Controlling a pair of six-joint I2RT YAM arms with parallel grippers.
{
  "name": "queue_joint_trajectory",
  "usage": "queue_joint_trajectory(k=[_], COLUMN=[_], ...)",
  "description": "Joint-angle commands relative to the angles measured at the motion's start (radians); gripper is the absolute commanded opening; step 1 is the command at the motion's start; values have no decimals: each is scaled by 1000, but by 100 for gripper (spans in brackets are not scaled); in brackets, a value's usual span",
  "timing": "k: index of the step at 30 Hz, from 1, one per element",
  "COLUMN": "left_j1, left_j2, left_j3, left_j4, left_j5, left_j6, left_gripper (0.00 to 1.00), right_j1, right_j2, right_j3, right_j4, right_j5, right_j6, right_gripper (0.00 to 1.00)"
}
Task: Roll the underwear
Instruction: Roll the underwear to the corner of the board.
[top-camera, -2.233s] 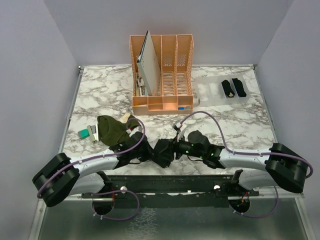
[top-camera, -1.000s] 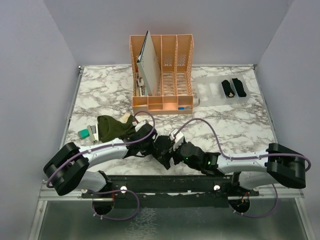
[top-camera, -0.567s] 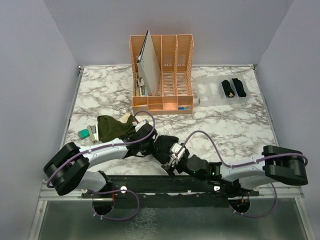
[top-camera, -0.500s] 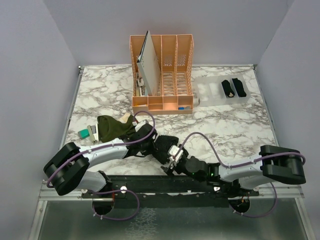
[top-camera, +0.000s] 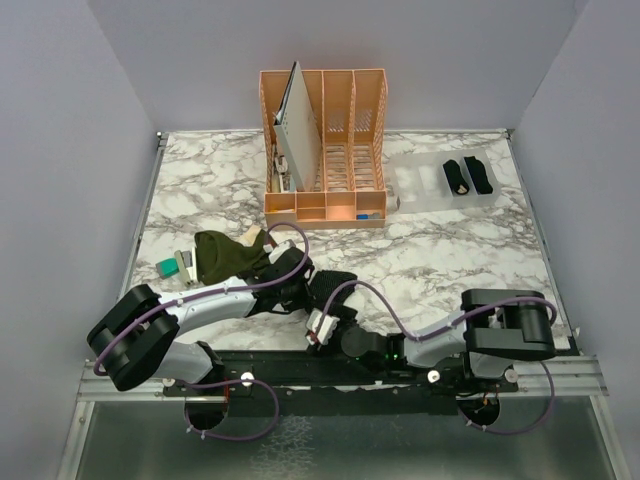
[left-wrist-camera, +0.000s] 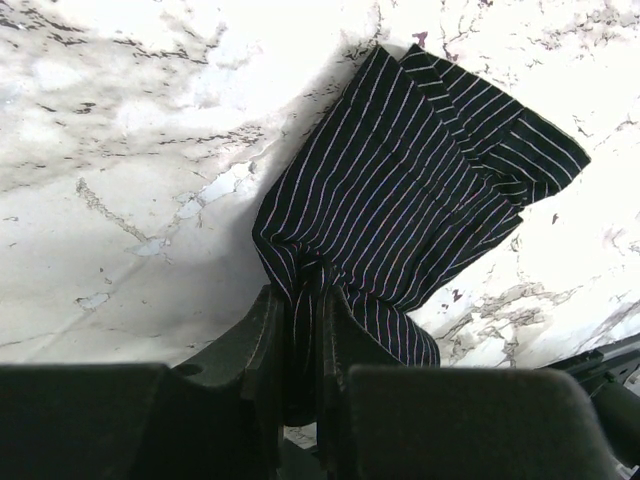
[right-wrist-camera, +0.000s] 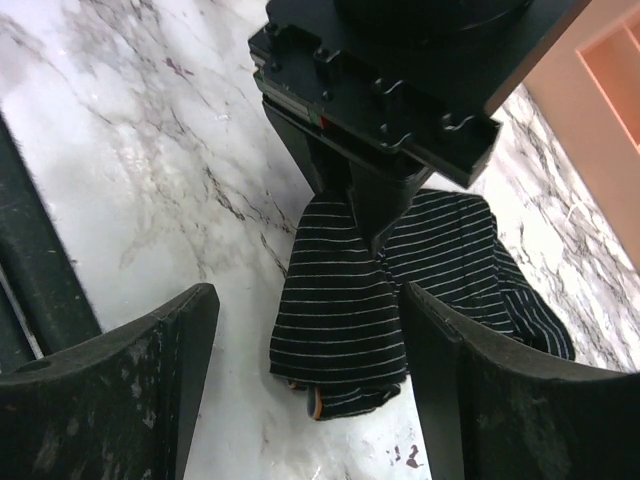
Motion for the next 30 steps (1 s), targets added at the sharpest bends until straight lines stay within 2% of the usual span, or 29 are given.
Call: queue_joint_trajectory(k=[1,6,13,14,15,17,18,28,30], left_j1=[-4,-3,-4,-3,-4,-3,-3,-4,-3], left_j2=[8,6,0,-5,-9,-21,-25,-98,-116], left_j3=[-29,-27,-31,-30,-29,-26,-24,-1,-2], left_j4=[-36,-40,-38,-36,-42,-57,-66,-128,-133], left_j5=[-9,-10,-5,-4,-11,-39,-51,-120,-128], left_j6=[-21,-28,-22,-15,-19,-28,-37,-77,-75], left_gripper=[0,0,0,0,6,37,41,44,48], right_j1=[10,9,10,8,8,6,5,-22,-39], right_j2=[95,172,177,174,171,168,167,116,103], right_j3=[40,6,-10,-10,-12,-25,-33,-110,-123], right_j4=[64,125,96,90,87,102,114,169,183], right_j5=[124,186,139,126,114,85,70,-86,-136], right_j6=[-5,18,111,125,141,171,185,347,376], right_gripper=[74,58,24,23,22,20,19,19,19])
